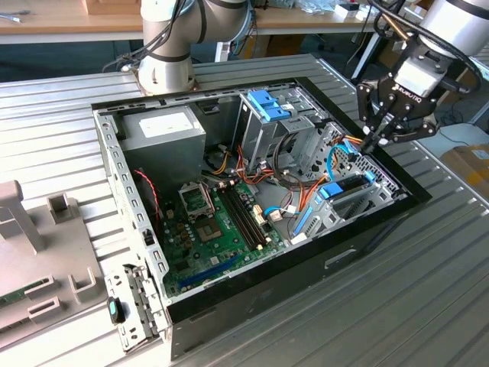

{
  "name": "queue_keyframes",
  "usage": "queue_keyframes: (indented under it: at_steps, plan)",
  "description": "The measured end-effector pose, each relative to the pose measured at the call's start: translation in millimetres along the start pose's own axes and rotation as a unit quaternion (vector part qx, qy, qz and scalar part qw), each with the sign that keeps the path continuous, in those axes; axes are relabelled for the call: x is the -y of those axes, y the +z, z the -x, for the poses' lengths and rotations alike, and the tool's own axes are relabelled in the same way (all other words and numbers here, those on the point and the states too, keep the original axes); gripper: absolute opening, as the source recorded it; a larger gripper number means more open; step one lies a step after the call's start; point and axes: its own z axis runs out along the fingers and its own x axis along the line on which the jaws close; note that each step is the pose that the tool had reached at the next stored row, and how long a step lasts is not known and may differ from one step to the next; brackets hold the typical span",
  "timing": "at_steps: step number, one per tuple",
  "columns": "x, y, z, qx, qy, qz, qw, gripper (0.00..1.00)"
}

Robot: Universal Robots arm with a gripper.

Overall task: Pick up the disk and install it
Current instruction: 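Insert the first disk wire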

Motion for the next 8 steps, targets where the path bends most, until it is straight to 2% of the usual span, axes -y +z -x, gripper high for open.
queue_keyframes:
  at_steps: [2,4,8]
  plan:
    - [0.0,0.0,0.0,-0.0006,0.030,-0.0005,0.9995,0.16]
    - [0.0,0.0,0.0,-0.0009,0.046,-0.0008,0.9989,0.16]
    - [-0.3,-0.1,0.1,-0.0002,0.049,-0.0010,0.9988,0.16]
